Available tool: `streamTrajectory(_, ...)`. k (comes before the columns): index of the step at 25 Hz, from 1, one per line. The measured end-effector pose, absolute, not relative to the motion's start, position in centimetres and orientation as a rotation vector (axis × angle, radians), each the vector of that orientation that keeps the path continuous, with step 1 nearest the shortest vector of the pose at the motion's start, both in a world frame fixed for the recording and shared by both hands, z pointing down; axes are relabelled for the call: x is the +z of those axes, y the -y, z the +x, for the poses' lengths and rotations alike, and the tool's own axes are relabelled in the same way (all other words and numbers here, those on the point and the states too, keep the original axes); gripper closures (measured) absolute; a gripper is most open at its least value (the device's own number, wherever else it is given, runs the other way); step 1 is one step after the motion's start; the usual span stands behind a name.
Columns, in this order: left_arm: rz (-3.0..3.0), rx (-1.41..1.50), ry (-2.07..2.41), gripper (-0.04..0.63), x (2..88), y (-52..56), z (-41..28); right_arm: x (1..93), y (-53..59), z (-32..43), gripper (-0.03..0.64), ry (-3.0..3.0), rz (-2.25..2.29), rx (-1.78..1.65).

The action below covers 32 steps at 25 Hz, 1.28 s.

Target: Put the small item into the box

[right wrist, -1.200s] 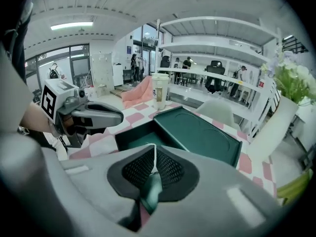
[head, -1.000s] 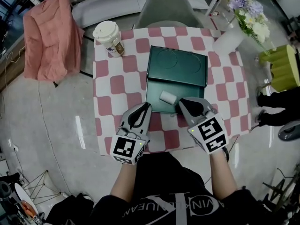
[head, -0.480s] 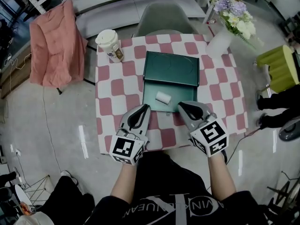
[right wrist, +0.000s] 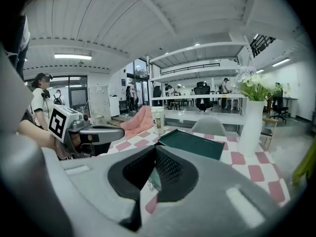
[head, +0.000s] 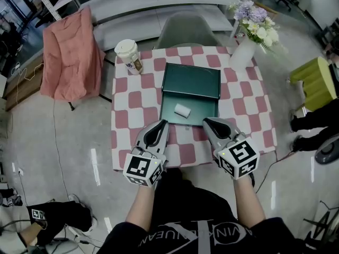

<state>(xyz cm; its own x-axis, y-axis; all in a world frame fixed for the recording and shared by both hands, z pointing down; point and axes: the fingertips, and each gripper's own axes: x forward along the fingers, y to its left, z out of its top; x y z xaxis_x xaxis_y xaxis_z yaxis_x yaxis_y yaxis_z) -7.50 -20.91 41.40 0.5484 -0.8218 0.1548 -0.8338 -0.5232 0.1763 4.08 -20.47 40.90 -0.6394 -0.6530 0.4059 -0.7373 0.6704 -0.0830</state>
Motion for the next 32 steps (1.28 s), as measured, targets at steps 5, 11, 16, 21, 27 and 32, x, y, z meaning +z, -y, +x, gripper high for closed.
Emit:
streamTrajectory(5,2.572,0.055,1.418,0.575,40.1,20.0,-7.3,39.9,19.4,4.8,0.611,2.576,1.129,0.327)
streamTrajectory(11,2.585,0.030,1.453,0.575,38.7,19.2,-7.0,38.6,18.5,5.7,0.611,2.607,1.156,0.296)
streamTrajectory(16,2.605,0.012,1.479,0.575,37.4,18.9,-6.8,37.5,18.0,6.3,0.611,2.628,1.176,0.267)
streamTrajectory(21,2.615,-0.006,1.503,0.575,36.3,18.3,-6.7,36.6,17.4,6.8,0.611,2.651,1.190,0.246)
streamTrajectory(27,2.627,-0.002,1.550,0.575,35.4,17.7,-6.6,35.6,17.1,7.4,0.611,2.680,1.201,0.231)
streamTrajectory(32,2.623,-0.011,1.566,0.575,34.8,17.0,-6.8,35.0,16.7,7.6,0.611,2.688,1.204,0.223)
